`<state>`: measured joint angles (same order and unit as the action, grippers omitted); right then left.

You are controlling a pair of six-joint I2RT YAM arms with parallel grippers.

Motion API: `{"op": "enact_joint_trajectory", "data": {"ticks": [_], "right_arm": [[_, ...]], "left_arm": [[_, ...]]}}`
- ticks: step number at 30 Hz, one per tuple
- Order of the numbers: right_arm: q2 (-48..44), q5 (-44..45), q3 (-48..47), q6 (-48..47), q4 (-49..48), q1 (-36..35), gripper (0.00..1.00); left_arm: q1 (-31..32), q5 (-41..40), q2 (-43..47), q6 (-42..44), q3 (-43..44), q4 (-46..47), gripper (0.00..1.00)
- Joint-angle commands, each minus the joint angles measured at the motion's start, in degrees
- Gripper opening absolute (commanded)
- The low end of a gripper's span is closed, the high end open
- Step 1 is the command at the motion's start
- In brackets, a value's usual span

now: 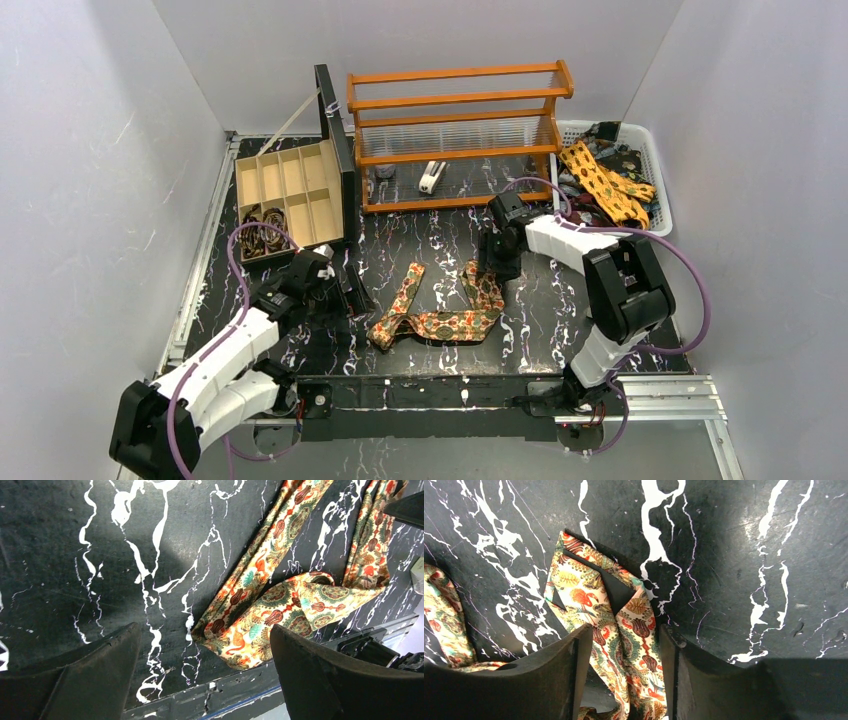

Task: Roll the ties
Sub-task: Place the tie at the center of the board, then flatten out the tie at the center of the board.

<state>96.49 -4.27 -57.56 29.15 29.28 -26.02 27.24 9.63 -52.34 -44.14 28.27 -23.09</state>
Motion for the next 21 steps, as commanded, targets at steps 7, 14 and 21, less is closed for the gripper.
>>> {"op": "enact_joint_trajectory", "data": {"ticks": [7,14,21], "right_arm": [[2.81,13.78,0.99,3.66,8.42,-7.41,0.55],[4.86,20.89,0.59,6.28,6.37,-12.91,0.45],[6.30,26.67,-0.31,4.73,4.47,-13.82,0.09]], "left_arm": [[0.27,-8.47,-1.77,-1.55,6.93,-9.27,0.98],[0.27,-12.15,0.86,-1.65,9.39,-12.06,0.98],[0.22,-11.72,8.32,-1.45,8.54,-17.48,0.98]]}}
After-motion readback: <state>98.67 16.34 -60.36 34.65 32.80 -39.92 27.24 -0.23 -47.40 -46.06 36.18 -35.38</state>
